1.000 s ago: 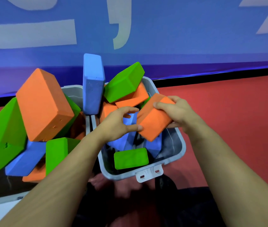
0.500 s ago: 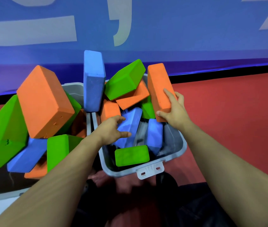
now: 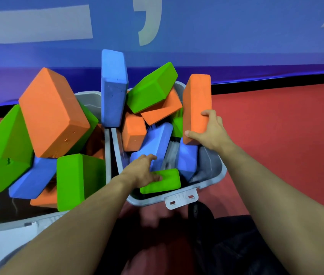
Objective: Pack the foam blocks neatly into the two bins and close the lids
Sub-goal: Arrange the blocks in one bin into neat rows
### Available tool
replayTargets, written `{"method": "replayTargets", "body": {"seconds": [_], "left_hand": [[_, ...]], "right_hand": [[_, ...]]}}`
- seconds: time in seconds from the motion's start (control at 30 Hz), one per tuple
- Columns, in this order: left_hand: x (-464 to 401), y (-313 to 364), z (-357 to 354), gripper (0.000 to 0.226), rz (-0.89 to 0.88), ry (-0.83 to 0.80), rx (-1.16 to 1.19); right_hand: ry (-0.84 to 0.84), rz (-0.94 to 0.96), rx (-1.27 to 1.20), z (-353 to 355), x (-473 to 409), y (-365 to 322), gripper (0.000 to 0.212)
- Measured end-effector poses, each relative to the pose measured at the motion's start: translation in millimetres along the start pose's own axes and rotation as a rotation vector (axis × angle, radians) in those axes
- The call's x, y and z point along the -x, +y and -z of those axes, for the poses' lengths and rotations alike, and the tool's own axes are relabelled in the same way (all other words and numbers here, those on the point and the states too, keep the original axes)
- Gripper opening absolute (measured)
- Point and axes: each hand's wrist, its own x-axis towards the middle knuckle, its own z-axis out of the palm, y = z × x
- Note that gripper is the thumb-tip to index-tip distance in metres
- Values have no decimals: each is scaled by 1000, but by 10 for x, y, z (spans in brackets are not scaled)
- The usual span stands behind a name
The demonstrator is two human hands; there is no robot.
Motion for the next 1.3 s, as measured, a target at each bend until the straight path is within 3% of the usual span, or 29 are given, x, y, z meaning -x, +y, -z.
{"method": "replayTargets", "body": {"seconds": [0.07, 0.17, 0.23, 0.3, 0.47, 0.6, 0.67, 0.8, 0.9, 1.0, 1.3], "left_hand": [[-5, -49, -112, 84, 43, -3, -32], [-68, -118, -129, 87, 136, 26, 59], [-147, -136, -74, 89, 191, 65, 212], [-233, -140, -31, 86, 246, 111, 410], [-370, -244, -73, 78, 386, 177, 798], [-402, -327, -117, 57, 476, 132, 995], [-445, -379, -139, 52, 516, 110, 1053], [-535, -417, -131, 56, 532, 120, 1162], [-564, -416, -120, 55, 528, 140, 1197], [-555, -424, -100, 44, 534, 138, 1187], [-478, -392, 59, 57, 559, 95, 1133]], "right_hand": [[116, 48, 64, 25, 53, -39, 84], [364, 317, 122, -16, 162, -196, 58], [316, 431, 22, -206, 232, -319, 37], [118, 342, -73, -522, 226, -333, 30], [-265, -58, -122, -1141, -88, -122, 70], [-397, -317, -234, -1539, -306, -55, 119], [-430, -445, -254, -1710, -365, -68, 132], [-474, -447, -135, -1846, -395, -137, 129], [-448, -442, -223, -1964, -407, -148, 123], [-384, -432, -278, -1984, -369, -182, 116], [-375, -384, -152, -1714, -244, -342, 111]]}}
